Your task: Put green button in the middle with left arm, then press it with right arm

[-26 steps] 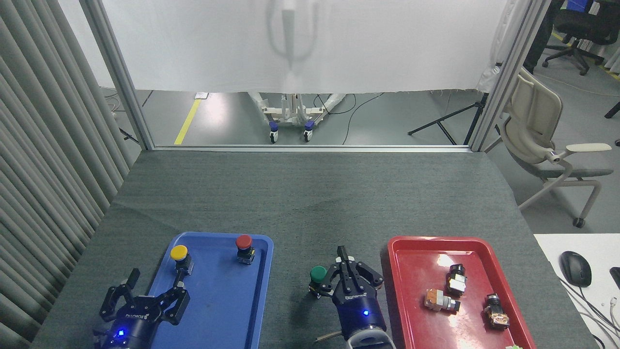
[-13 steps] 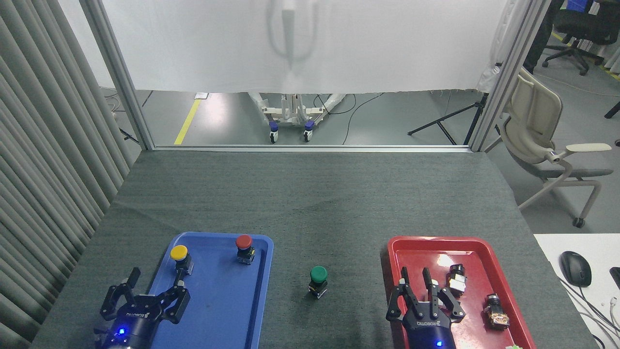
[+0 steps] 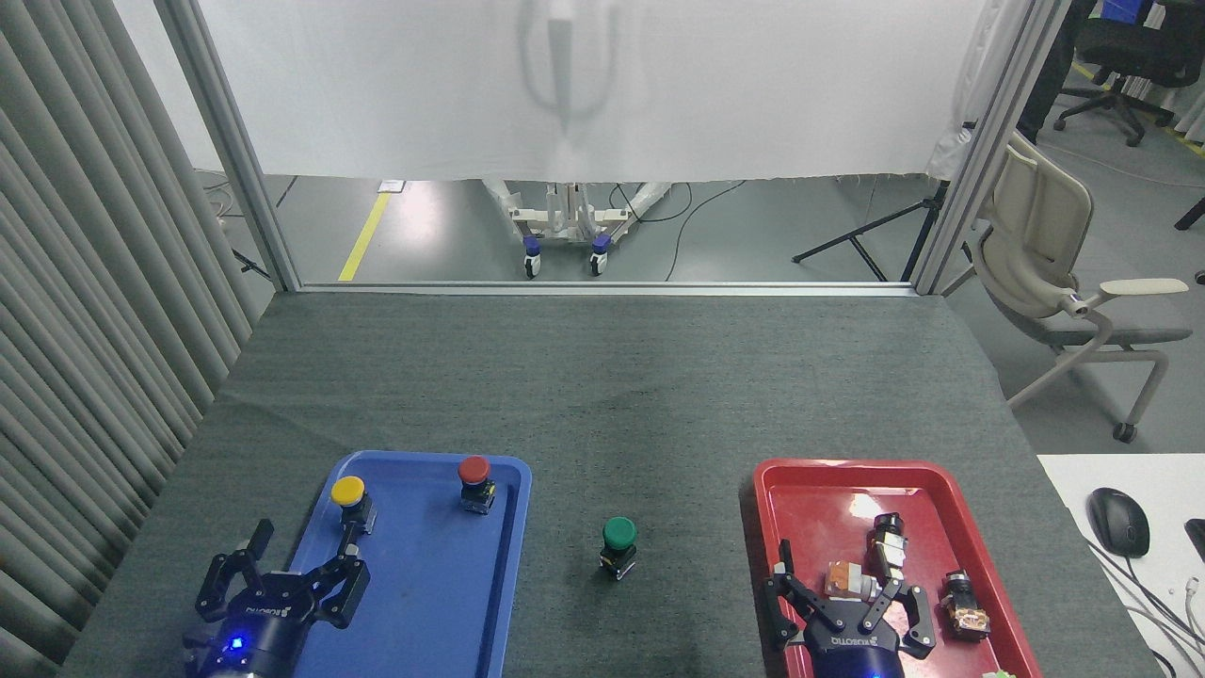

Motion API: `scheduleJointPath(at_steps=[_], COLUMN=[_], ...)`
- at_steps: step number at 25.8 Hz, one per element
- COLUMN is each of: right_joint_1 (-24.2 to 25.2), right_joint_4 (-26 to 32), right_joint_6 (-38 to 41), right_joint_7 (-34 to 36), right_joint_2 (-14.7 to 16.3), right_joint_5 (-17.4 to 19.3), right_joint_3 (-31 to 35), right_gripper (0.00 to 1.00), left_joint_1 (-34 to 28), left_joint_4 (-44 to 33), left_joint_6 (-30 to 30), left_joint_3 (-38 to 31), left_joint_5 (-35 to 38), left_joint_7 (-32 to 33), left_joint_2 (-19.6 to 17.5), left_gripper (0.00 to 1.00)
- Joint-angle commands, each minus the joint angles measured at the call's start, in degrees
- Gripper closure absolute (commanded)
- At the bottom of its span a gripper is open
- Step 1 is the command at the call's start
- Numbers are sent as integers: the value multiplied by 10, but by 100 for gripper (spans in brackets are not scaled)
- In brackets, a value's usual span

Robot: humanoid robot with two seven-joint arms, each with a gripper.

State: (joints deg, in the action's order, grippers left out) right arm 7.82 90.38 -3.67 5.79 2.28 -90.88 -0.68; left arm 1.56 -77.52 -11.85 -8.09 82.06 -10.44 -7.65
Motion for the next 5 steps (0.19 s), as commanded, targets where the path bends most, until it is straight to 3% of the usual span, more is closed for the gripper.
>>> scheduleJointPath(at_steps=[1, 5], right_joint_1=[0, 0], right_joint_4=[0, 1], right_joint_6=[-1, -1], right_joint_7=[4, 4], right_joint_2=[-1, -4], right_joint_5=[0, 0], right_joint_3=[1, 0], right_gripper=[0, 0], left_joint_1=[0, 0], left_joint_4=[0, 0], left_joint_6=[0, 0], left_joint_3=[0, 0], left_joint_5=[0, 0], left_joint_7=[0, 0], left_joint_2=[0, 0], left_gripper=[0, 0])
